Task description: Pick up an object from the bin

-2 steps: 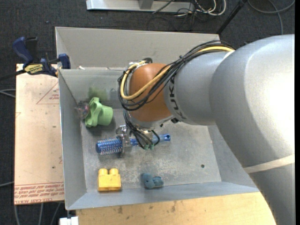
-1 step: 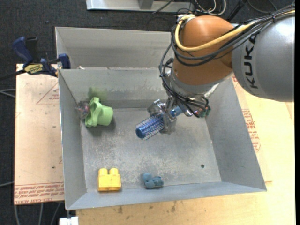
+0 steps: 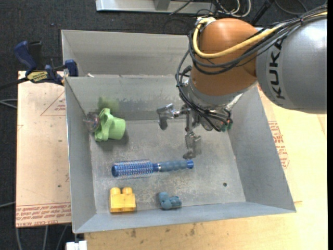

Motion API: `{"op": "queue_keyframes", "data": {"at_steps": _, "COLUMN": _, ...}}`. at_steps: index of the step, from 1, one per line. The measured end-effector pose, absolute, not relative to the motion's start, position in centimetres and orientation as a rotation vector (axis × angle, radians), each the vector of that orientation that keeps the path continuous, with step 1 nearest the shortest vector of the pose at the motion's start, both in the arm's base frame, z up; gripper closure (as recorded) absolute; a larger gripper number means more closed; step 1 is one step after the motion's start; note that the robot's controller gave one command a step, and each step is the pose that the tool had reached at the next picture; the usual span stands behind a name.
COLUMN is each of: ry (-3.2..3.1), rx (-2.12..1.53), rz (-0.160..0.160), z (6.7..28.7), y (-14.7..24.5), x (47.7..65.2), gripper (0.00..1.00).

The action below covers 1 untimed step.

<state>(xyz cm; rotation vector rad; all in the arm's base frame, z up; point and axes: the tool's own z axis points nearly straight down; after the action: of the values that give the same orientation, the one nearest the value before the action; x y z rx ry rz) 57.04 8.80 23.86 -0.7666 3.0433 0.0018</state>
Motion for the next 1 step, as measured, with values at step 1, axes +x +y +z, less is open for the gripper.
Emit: {"op": "queue_keyframes", "data": {"at_steps": 1, "ry": 3.024, "rx": -0.879, "rz": 0.005, "z": 10.92, "y": 11.70, "x": 54.32, "gripper": 0.00}}
